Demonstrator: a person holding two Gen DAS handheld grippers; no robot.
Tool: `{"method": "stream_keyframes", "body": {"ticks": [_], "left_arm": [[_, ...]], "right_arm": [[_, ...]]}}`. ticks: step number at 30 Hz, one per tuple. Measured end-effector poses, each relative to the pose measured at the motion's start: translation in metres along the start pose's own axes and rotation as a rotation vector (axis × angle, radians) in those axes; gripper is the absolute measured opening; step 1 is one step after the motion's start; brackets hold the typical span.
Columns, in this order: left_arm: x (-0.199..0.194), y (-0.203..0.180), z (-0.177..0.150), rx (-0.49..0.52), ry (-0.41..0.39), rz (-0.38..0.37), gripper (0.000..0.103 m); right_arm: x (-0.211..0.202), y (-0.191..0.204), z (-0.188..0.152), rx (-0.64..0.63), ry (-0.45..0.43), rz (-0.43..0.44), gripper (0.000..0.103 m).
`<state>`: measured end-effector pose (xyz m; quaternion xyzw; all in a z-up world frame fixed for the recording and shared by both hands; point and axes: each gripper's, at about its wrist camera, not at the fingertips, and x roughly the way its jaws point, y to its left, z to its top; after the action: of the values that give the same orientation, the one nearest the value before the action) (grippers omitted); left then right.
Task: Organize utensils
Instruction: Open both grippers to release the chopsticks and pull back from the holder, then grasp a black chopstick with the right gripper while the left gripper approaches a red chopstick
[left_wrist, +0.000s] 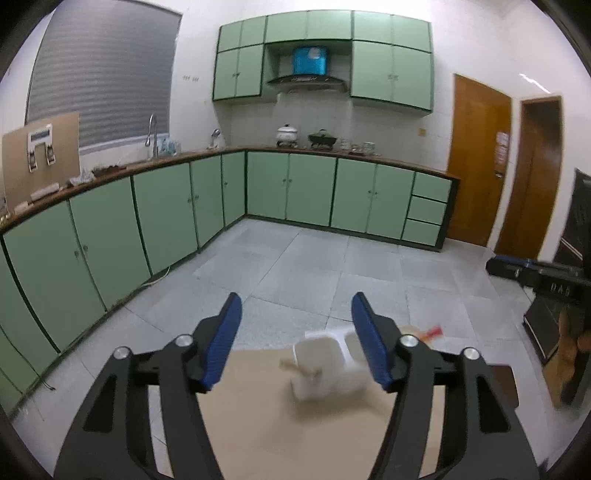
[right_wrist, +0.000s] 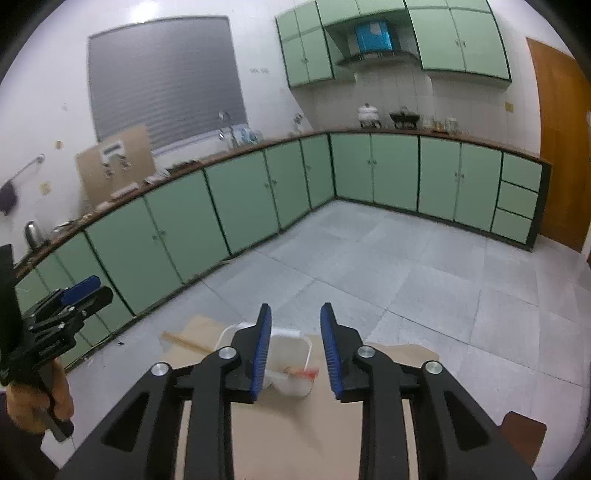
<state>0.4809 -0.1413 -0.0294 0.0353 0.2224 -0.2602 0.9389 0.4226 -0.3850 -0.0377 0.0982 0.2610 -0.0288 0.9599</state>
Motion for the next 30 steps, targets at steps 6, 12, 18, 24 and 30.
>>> {"method": "stream_keyframes", "body": {"ticks": [6,12,18,24,30], "left_arm": [[-0.073,-0.007,-0.082,-0.019,-0.003,-0.032,0.079],[-0.131,-0.021,-0.209,-0.041,0.059,-0.035,0.084],[-0.166,-0.019,-0.303,-0.141,0.09,0.013,0.085],[-0.201,-0.025,-0.338,-0.139,0.038,0.05,0.085],[-0.201,-0.03,-0.347,-0.145,0.064,0.056,0.085]], "right_arm": [[-0.076,0.013,-0.1,-0.022,-0.078,0.018,0.037],[-0.105,0.049,-0.261,-0.064,0.001,-0.005,0.038],[-0.097,0.089,-0.392,-0.137,0.178,-0.001,0.038],[-0.091,0.114,-0.421,-0.235,0.215,0.018,0.038],[-0.086,0.124,-0.423,-0.265,0.193,0.02,0.038]]}}
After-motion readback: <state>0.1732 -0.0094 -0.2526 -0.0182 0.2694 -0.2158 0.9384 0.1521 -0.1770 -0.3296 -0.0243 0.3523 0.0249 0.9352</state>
